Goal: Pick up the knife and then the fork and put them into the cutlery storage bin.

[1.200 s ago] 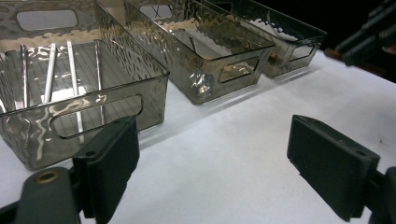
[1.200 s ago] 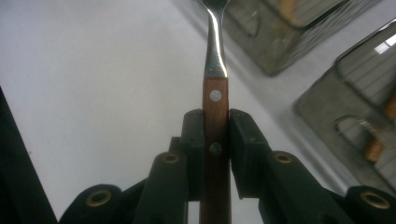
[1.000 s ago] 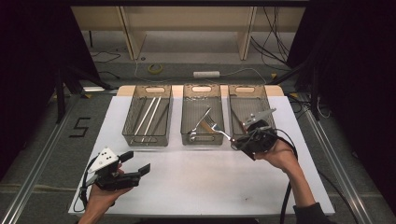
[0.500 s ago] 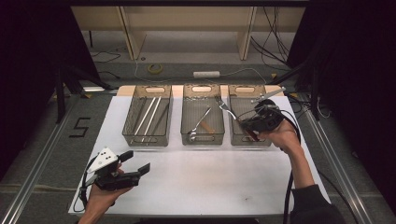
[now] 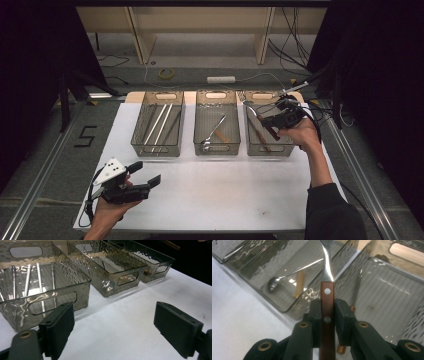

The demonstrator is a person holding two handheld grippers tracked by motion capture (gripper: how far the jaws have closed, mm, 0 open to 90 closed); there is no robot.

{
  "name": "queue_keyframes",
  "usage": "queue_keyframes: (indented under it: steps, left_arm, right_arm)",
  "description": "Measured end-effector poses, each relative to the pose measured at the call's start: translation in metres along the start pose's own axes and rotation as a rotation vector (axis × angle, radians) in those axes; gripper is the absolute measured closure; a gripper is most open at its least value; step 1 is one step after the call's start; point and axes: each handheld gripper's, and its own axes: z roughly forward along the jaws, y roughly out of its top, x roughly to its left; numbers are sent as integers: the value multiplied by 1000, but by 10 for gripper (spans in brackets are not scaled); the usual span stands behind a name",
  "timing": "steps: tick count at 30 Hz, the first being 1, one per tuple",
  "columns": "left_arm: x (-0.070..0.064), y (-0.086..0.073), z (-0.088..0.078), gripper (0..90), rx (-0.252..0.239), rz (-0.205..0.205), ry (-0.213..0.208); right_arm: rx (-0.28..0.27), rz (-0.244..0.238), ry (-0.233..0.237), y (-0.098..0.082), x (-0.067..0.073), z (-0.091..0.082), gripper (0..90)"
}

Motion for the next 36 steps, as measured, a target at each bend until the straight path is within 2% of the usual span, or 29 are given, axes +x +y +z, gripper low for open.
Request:
queue_keyframes:
  steps: [16, 23, 36]
  left_arm:
    - [0, 0, 0, 165, -2, 1, -2]
    - [0, 0, 0, 165, -7, -3, -1]
    - [-1, 0, 0, 164, -2, 2, -4]
  right_arm:
    - [4, 83, -48, 4, -21, 14, 775]
    - [38, 106, -69, 5, -25, 24, 775]
    - [90, 169, -145, 2, -36, 37, 775]
